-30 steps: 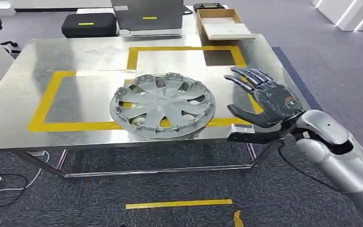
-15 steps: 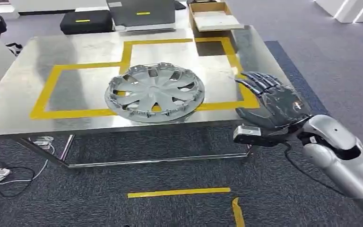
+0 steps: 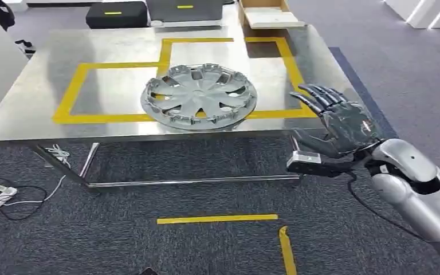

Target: Take the parts from the cabinet and place them on the table.

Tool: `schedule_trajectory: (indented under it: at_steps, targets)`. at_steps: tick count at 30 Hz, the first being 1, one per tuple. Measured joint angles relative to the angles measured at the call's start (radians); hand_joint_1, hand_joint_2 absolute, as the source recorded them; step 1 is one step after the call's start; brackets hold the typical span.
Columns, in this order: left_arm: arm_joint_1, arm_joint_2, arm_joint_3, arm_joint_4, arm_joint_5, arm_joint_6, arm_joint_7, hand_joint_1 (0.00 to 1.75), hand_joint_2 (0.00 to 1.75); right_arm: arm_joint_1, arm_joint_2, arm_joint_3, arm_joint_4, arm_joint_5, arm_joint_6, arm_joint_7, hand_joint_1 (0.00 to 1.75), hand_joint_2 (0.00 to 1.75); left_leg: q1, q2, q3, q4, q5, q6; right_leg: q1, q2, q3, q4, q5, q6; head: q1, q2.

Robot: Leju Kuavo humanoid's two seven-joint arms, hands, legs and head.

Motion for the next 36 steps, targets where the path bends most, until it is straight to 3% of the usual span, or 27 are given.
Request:
schedule_trajectory:
  at_steps: [2,3,4,5,7,8,9,10,12,13,14,15,17,18,19,20,21,23,24,26,28,30,32,33,34,36]
  targets:
    - [-0.004,0.0,0.016,0.0,0.029,-0.011,-0.009,0.0,0.0,-0.04,0.048,0.013,0.063,0.006,0.001,-0.021,0.0,0.0,0.0,0.003,-0.029,0.002,0.023,-0.001,-0.002,0.0,-0.035,0.153,-0.106,0.005,0.001,0.0]
    - [-0.007,0.0,0.024,0.0,0.04,-0.018,-0.009,0.0,0.0,-0.064,0.078,0.022,0.103,0.0,0.001,-0.027,0.0,0.0,0.0,0.007,-0.043,0.004,0.033,-0.002,-0.002,0.0,-0.043,0.209,-0.12,0.007,0.004,0.0]
    - [-0.01,0.002,0.032,0.0,0.05,-0.022,-0.009,0.0,0.0,-0.089,0.108,0.033,0.142,-0.013,0.0,-0.031,0.0,0.0,0.0,0.012,-0.06,0.005,0.045,-0.003,-0.004,-0.001,-0.037,0.233,-0.098,0.008,0.003,0.0]
    - [-0.014,0.003,0.039,0.0,0.054,-0.024,-0.009,0.0,0.0,-0.112,0.125,0.039,0.167,-0.024,-0.001,-0.037,0.0,0.0,0.0,0.013,-0.075,0.008,0.055,-0.004,-0.006,-0.001,-0.015,0.222,-0.059,0.01,0.003,0.0]
    - [-0.016,0.005,0.05,0.0,0.06,-0.026,-0.008,0.0,0.0,-0.156,0.139,0.048,0.198,-0.046,-0.001,-0.041,0.0,0.0,0.001,0.01,-0.104,0.013,0.075,-0.008,-0.011,-0.001,0.076,0.113,0.01,0.012,0.003,0.0]
    - [-0.014,0.007,0.054,0.0,0.061,-0.026,-0.005,0.0,0.0,-0.178,0.139,0.047,0.2,-0.056,-0.001,-0.04,0.0,0.0,0.001,0.005,-0.115,0.019,0.083,-0.014,-0.013,0.0,0.139,0.026,0.005,0.013,0.004,0.0]
    - [-0.012,0.01,0.058,0.0,0.061,-0.026,-0.005,0.0,0.0,-0.202,0.139,0.046,0.201,-0.064,0.0,-0.04,0.0,0.0,-0.003,0.003,-0.129,0.028,0.09,-0.02,-0.008,0.0,0.201,-0.065,-0.027,0.013,0.005,0.0]
    - [-0.008,0.011,0.06,0.0,0.061,-0.026,-0.004,0.0,0.0,-0.216,0.139,0.04,0.201,-0.071,0.0,-0.039,0.0,0.0,-0.002,0.002,-0.135,0.028,0.104,-0.026,-0.008,0.003,0.212,-0.098,-0.046,0.0,0.002,0.0]
    - [-0.004,0.013,0.064,0.0,0.061,-0.027,0.004,0.0,0.0,-0.222,0.136,0.037,0.201,-0.079,0.001,-0.037,0.0,0.0,0.003,0.001,-0.141,0.02,0.127,-0.035,0.0,0.003,0.195,-0.088,-0.033,-0.007,0.003,0.0]
    - [-0.001,0.016,0.066,0.0,0.061,-0.027,0.006,0.0,0.0,-0.219,0.135,0.037,0.202,-0.078,0.001,-0.036,0.0,0.0,0.0,-0.002,-0.147,0.018,0.13,-0.041,-0.008,0.001,0.182,-0.097,-0.021,-0.015,0.005,0.0]
    - [-0.001,0.016,0.068,0.0,0.06,-0.027,0.006,0.0,0.0,-0.219,0.135,0.037,0.202,-0.073,0.001,-0.032,0.0,0.0,0.002,-0.002,-0.155,0.027,0.099,-0.05,-0.01,0.0,0.183,-0.096,-0.01,-0.025,0.002,0.0]
    - [0.001,0.017,0.069,0.0,0.06,-0.026,0.006,0.0,0.0,-0.219,0.135,0.037,0.202,-0.066,0.0,-0.03,0.0,0.0,0.004,-0.003,-0.164,0.074,0.041,-0.055,-0.009,-0.001,0.173,-0.095,-0.001,-0.039,-0.003,0.0]
    - [0.001,0.019,0.07,0.0,0.06,-0.024,0.005,0.0,0.0,-0.218,0.135,0.038,0.205,-0.059,0.0,-0.022,0.0,0.0,0.01,-0.003,-0.2,0.238,-0.064,-0.063,-0.007,-0.002,0.149,-0.086,0.014,-0.046,-0.005,0.0]
    - [0.001,0.019,0.071,0.0,0.06,-0.024,0.005,0.0,0.0,-0.216,0.135,0.04,0.206,-0.058,0.0,-0.022,0.0,0.0,0.011,-0.003,-0.21,0.305,-0.088,-0.064,-0.006,-0.002,0.136,-0.08,0.019,-0.047,-0.006,0.0]
    - [0.0,0.019,0.071,0.0,0.06,-0.024,0.005,0.0,0.0,-0.214,0.135,0.043,0.207,-0.057,0.0,-0.022,0.0,0.0,0.011,-0.003,-0.206,0.333,-0.087,-0.065,-0.005,-0.002,0.123,-0.074,0.024,-0.047,-0.005,0.0]
    - [0.0,0.019,0.071,0.0,0.061,-0.024,0.005,0.0,0.0,-0.212,0.135,0.044,0.209,-0.057,0.001,-0.02,0.0,0.0,0.011,-0.003,-0.184,0.32,-0.07,-0.062,-0.004,-0.001,0.11,-0.067,0.028,-0.047,-0.006,0.0]
    - [-0.001,0.02,0.072,0.0,0.07,-0.024,0.003,0.0,0.0,-0.212,0.135,0.044,0.21,-0.057,0.002,-0.015,0.0,0.0,0.011,-0.003,-0.146,0.266,-0.041,-0.057,-0.002,-0.001,0.098,-0.059,0.031,-0.046,-0.006,0.0]
    - [-0.003,0.023,0.082,0.0,0.087,-0.021,0.002,0.0,0.0,-0.213,0.135,0.043,0.212,-0.056,0.005,-0.003,0.0,0.0,0.006,-0.006,-0.043,0.102,0.001,-0.036,0.001,-0.001,0.084,-0.05,0.035,-0.045,-0.006,0.0]
    - [-0.006,0.027,0.088,0.0,0.092,-0.02,0.001,0.0,0.0,-0.215,0.135,0.043,0.215,-0.056,0.006,0.003,0.0,0.0,0.004,-0.007,-0.019,0.066,-0.018,-0.026,0.004,-0.002,0.075,-0.049,0.04,-0.039,-0.004,0.0]
    - [-0.005,0.027,0.096,0.0,0.096,-0.018,-0.004,0.0,0.0,-0.215,0.135,0.045,0.224,-0.054,0.009,0.01,0.0,0.0,-0.003,-0.007,-0.024,0.046,-0.006,-0.026,-0.004,-0.003,0.067,-0.049,0.058,-0.025,-0.005,0.0]
    - [-0.005,0.027,0.1,0.0,0.096,-0.016,-0.007,0.0,0.0,-0.213,0.135,0.046,0.228,-0.053,0.01,0.014,0.0,0.0,-0.006,-0.006,-0.032,0.031,0.018,-0.017,-0.007,-0.002,0.06,-0.06,0.075,-0.011,-0.006,0.0]
    - [-0.011,0.028,0.103,0.0,0.096,-0.015,-0.009,0.0,0.0,-0.215,0.131,0.041,0.233,-0.053,0.008,0.017,0.0,0.0,0.002,0.0,-0.033,-0.004,0.038,-0.005,-0.007,0.001,0.032,-0.03,0.011,-0.004,-0.002,0.0]
    - [-0.015,0.029,0.103,0.0,0.096,-0.014,-0.01,0.0,0.0,-0.215,0.13,0.038,0.237,-0.06,0.009,0.022,0.0,0.0,0.003,0.0,-0.055,-0.002,0.054,-0.001,-0.009,0.002,-0.007,0.116,-0.09,0.002,0.001,0.0]
    - [-0.015,0.029,0.104,0.0,0.096,-0.014,-0.01,0.0,0.0,-0.213,0.13,0.037,0.24,-0.07,0.023,0.032,0.0,0.0,0.003,0.001,-0.064,0.0,0.061,-0.002,-0.01,0.002,-0.022,0.183,-0.121,0.007,0.0,0.0]
    - [-0.015,0.029,0.106,0.0,0.097,-0.014,-0.01,0.0,0.0,-0.213,0.13,0.037,0.248,-0.087,0.053,0.048,0.0,0.0,0.003,0.002,-0.075,0.003,0.069,-0.003,-0.011,0.002,-0.026,0.227,-0.125,0.011,0.002,0.0]
    - [-0.015,0.029,0.11,0.0,0.103,-0.014,-0.01,0.0,0.0,-0.215,0.13,0.035,0.264,-0.109,0.095,0.067,0.0,0.0,0.007,0.004,-0.1,0.009,0.086,-0.008,-0.016,0.001,0.022,0.192,-0.06,0.02,0.001,0.0]
